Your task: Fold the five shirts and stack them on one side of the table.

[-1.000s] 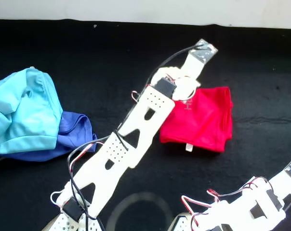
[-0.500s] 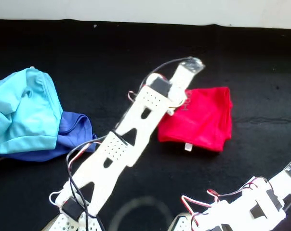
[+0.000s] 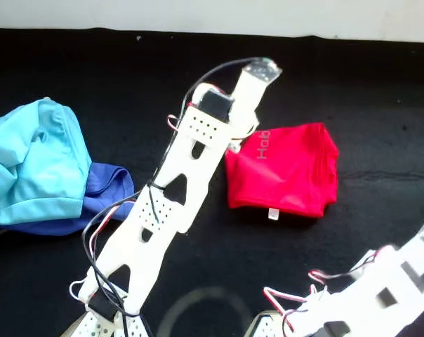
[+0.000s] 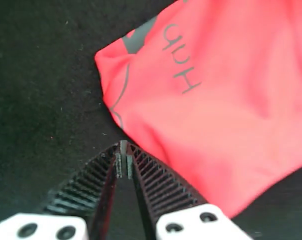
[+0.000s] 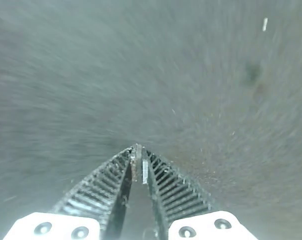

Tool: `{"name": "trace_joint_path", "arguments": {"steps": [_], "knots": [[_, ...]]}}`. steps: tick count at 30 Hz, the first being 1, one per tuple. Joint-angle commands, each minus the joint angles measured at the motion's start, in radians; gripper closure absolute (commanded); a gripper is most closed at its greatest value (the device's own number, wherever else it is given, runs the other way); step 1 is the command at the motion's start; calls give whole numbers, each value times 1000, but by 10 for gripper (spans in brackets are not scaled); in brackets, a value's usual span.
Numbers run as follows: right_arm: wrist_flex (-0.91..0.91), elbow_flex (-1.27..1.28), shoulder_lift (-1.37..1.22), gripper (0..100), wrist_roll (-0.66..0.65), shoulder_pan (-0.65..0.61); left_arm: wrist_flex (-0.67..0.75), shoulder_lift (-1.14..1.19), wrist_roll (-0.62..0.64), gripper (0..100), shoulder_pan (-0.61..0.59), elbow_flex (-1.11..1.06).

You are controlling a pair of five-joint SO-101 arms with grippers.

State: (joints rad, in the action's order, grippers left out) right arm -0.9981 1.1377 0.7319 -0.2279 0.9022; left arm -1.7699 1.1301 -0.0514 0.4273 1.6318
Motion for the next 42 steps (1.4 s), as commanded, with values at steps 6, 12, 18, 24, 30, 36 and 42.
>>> {"name": "trace_joint_path", "arguments": {"steps": [6,12,18,24,30,36,42], "knots": [[-283,-559,-15,992,9,-349,-21,-216,40,990,76,-76],[-326,-796,-275,992,115,-499,-21,-475,97,990,35,-430],[-435,-1001,-593,992,133,-591,-3,-872,87,990,-13,-909],[-513,-1079,-789,992,129,-710,169,-1099,86,990,-153,-1331],[-591,-1079,-858,936,129,-759,315,-1190,86,990,-298,-1638],[-619,-1079,-858,845,127,-762,476,-1193,86,990,-394,-1883],[-654,-1072,-858,846,126,-746,730,-1193,86,989,-463,-2081]]}}
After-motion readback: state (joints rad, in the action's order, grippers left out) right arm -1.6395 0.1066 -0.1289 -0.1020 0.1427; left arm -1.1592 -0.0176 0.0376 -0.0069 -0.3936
